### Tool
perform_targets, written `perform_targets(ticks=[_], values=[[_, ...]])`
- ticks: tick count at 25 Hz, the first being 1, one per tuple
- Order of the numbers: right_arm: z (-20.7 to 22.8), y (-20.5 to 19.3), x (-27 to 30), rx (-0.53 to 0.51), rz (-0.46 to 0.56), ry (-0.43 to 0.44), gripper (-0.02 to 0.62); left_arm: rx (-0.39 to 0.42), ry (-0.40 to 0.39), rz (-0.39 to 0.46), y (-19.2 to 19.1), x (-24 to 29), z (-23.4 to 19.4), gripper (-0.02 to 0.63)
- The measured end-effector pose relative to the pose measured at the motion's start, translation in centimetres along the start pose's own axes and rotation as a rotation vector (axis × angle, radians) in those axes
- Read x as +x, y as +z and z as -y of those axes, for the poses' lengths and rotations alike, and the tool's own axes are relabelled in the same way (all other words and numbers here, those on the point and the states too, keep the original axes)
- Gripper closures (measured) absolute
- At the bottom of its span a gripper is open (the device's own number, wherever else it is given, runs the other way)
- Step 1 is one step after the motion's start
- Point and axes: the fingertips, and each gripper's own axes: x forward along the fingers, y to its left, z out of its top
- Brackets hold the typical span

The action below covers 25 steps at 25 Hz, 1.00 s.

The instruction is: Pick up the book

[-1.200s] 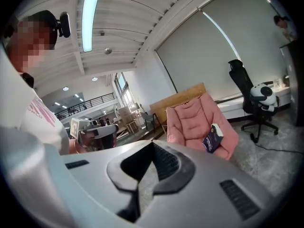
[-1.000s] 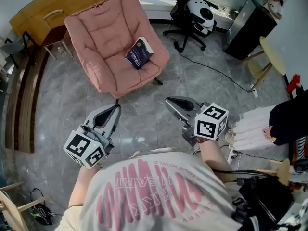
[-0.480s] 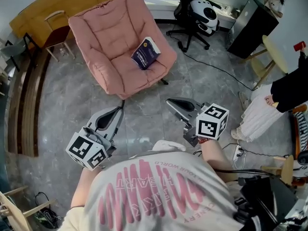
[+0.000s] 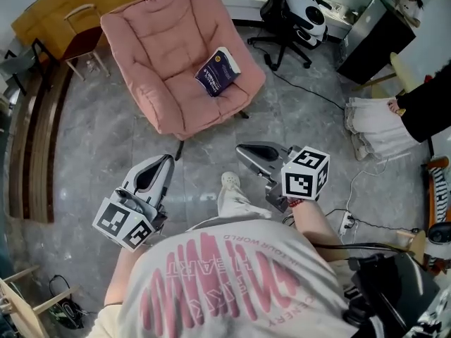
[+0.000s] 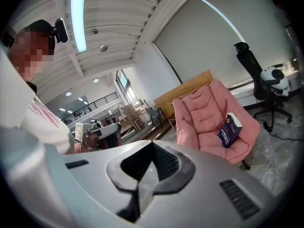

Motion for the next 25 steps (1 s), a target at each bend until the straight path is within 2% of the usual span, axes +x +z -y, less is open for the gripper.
perform_targets(ticks=[10,14,19,25], values=[[4.1,1.2,1.7,0.013,-0.048,0.0,0.584,-0.007,0.041,0.006,0.0,2.8,-2.1,0.6],[6.6,3.0,2.1,0.051,-0.041,0.019,0.584,-0.014,0.055,0.002,0.6,5.3,-2.6,0.6],[9.7,5.5,2.8,0.039,-0.051,0.045,0.584,-0.009,0.094,0.012,1.6,8.3,-4.0,0.6],[13.5,7.8,2.5,0.051,-0.052,0.071,0.584,0.025,0.126,0.028,3.2,12.1,-5.1,0.6]])
